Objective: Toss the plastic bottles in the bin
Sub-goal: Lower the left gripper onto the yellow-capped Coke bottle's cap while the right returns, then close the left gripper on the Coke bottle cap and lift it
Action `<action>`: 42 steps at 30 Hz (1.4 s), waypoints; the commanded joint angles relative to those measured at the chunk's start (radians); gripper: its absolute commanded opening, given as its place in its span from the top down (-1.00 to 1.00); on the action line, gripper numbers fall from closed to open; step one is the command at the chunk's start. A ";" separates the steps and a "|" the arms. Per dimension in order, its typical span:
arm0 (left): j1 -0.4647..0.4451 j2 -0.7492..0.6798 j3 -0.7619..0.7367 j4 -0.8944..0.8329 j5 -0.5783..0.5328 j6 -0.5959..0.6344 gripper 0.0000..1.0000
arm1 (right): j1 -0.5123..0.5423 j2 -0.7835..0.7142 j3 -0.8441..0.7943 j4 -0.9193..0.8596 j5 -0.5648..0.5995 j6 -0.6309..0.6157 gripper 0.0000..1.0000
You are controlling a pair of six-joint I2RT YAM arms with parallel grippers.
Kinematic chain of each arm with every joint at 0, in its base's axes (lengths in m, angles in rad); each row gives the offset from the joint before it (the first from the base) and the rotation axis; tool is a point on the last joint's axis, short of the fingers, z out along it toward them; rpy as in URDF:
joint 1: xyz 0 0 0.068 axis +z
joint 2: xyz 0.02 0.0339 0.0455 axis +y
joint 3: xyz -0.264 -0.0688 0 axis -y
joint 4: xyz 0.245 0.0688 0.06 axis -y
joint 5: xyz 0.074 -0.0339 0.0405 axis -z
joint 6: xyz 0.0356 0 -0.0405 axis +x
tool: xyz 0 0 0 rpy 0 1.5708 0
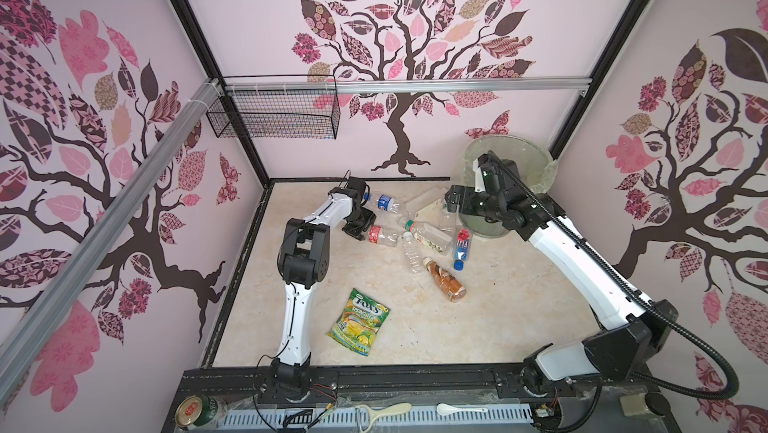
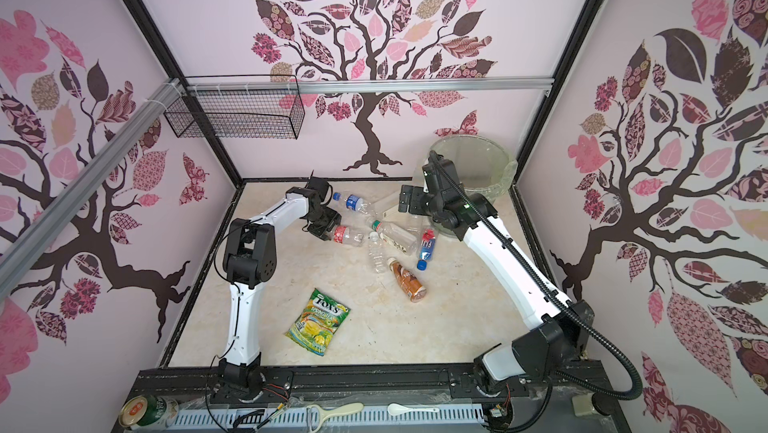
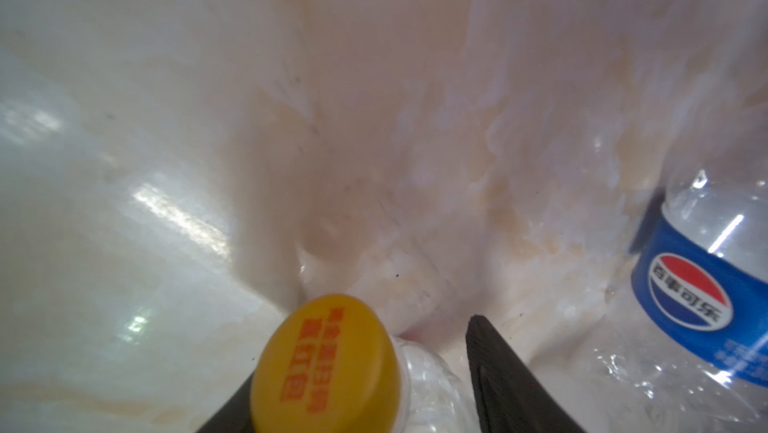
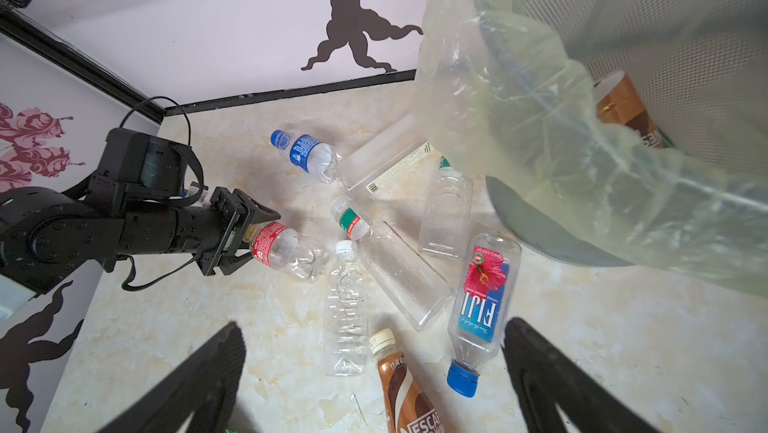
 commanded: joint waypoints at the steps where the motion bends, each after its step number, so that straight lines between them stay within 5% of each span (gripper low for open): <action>1: -0.012 -0.025 -0.009 -0.051 -0.007 0.038 -0.13 | 0.003 -0.059 -0.014 -0.016 0.018 -0.027 -0.99; 13: -0.100 -0.313 -0.124 -0.082 -0.039 0.224 -0.01 | 0.003 -0.100 -0.142 0.020 -0.221 0.039 -0.99; 19: -0.111 -0.381 -0.153 -0.131 -0.074 0.263 -0.11 | 0.004 -0.104 -0.217 0.057 -0.224 0.044 -0.99; 33: -0.109 -0.262 -0.133 -0.179 -0.039 0.272 -0.67 | 0.003 -0.071 -0.178 -0.015 -0.209 0.067 -0.99; 42: -0.108 -0.156 -0.086 -0.145 -0.030 0.282 -0.81 | 0.005 -0.072 -0.164 -0.051 -0.181 0.075 -0.99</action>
